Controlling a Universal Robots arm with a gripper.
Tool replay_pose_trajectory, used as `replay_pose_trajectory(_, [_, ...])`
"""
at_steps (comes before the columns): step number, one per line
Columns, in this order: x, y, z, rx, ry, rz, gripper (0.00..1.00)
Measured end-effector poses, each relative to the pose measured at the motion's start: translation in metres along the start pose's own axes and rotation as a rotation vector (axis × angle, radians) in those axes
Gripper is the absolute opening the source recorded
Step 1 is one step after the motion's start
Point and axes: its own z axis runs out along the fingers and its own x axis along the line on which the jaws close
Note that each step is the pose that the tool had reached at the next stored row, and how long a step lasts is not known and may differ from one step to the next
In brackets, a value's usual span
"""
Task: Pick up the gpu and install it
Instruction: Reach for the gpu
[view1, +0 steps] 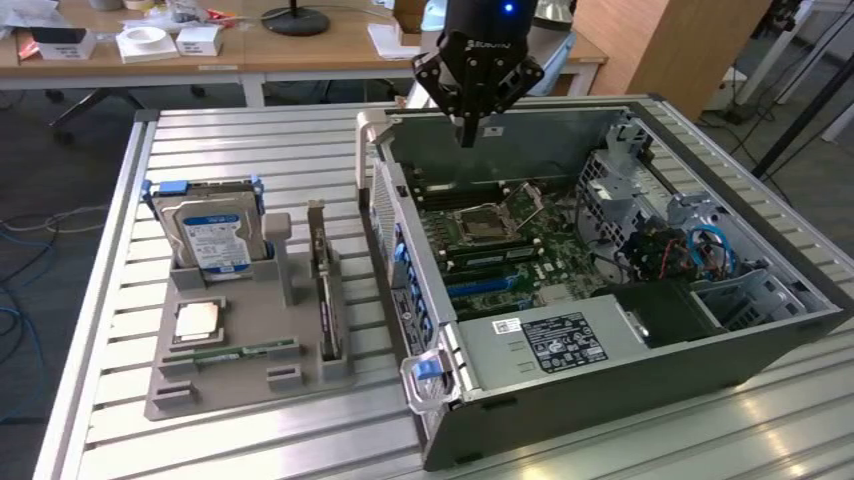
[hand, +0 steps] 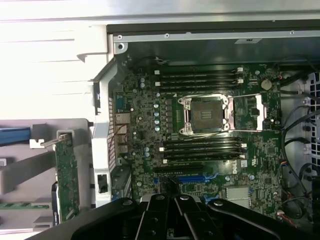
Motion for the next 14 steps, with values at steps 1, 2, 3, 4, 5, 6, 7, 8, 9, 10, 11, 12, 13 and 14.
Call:
replay_pose_trajectory(1, [0.002,-0.0002,0.0000,0.0000,0.0000,0.000,0.10])
replay_pose_trajectory(2, [0.004,-0.0003,-0.0001,0.0000,0.0000,0.000,0.10])
replay_pose_trajectory(3, [0.007,-0.0005,-0.0001,0.0000,0.0001,0.000,0.10])
replay_pose_trajectory(4, [0.009,-0.0007,-0.0002,0.0001,0.0001,0.000,0.10])
replay_pose_trajectory(5, [0.011,-0.0008,-0.0002,0.0000,0.0000,0.000,0.10])
replay_pose_trajectory(6, [0.013,-0.0010,-0.0002,0.0000,0.0000,0.000,0.10])
replay_pose_trajectory(7, [0.015,-0.0011,-0.0002,0.0000,0.0000,0.000,0.10])
replay_pose_trajectory(8, [0.018,-0.0013,-0.0002,0.0000,0.0000,0.000,0.10])
replay_pose_trajectory(9, [0.020,-0.0015,-0.0002,0.0001,0.0000,0.000,0.10])
replay_pose_trajectory(10, [0.023,-0.0017,-0.0003,0.0000,0.0000,0.000,0.10])
replay_pose_trajectory(11, [0.025,-0.0019,-0.0003,0.0001,0.0000,0.000,0.10])
replay_pose_trajectory(12, [0.028,-0.0021,-0.0003,0.0000,0.0000,0.000,0.10])
replay_pose_trajectory(13, [0.030,-0.0023,-0.0003,0.0000,0.0000,0.000,0.10])
replay_pose_trajectory(14, [0.033,-0.0025,-0.0003,0.0000,0.0000,0.000,0.10])
